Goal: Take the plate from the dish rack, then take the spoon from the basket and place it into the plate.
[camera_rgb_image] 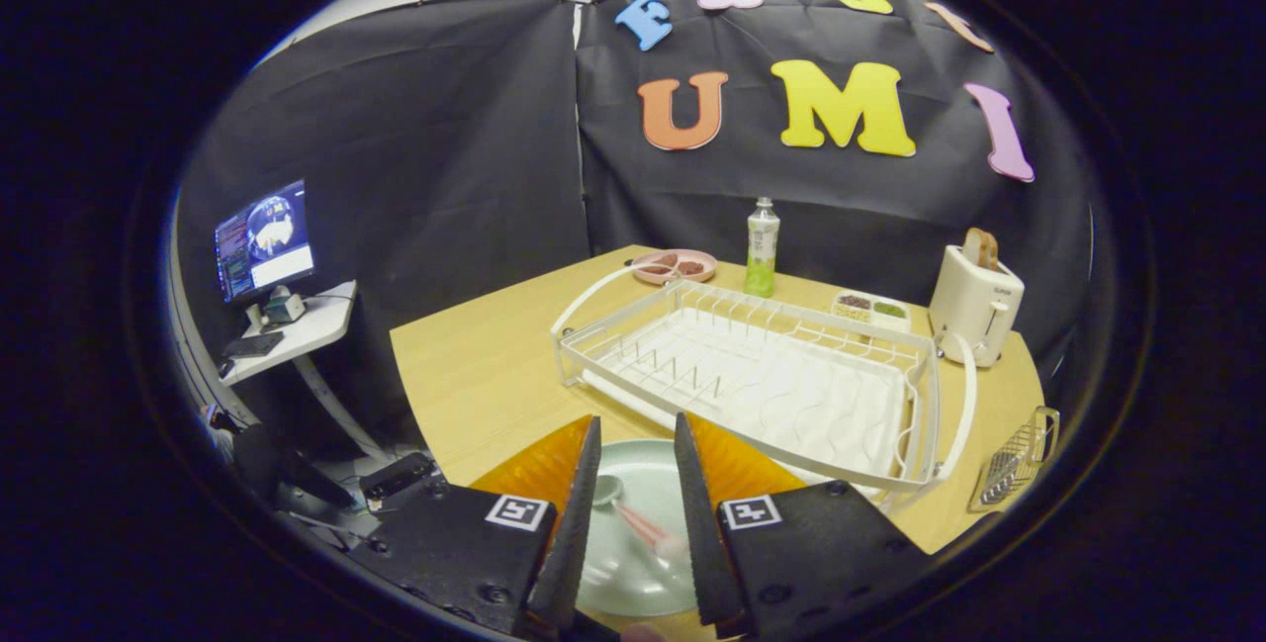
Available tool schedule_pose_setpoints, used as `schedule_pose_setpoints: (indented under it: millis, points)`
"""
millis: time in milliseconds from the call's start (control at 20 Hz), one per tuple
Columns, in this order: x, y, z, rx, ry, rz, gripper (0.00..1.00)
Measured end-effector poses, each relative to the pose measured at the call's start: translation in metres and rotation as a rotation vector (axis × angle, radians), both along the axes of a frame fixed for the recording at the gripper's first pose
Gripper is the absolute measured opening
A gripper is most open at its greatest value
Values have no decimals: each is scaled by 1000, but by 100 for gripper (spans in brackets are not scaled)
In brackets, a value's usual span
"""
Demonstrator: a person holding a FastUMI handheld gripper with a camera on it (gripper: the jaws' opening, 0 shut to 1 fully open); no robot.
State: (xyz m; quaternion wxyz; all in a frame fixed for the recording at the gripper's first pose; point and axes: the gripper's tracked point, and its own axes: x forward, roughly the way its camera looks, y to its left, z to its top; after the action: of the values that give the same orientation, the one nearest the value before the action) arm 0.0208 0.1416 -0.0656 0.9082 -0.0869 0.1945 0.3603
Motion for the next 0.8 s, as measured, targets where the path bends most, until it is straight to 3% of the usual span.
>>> schedule_pose_setpoints:
  millis: [350,800]
  points:
    - [7,-26,42,27,-263,-173,97]
    - [-25,-52,83,217,-410,-425,100]
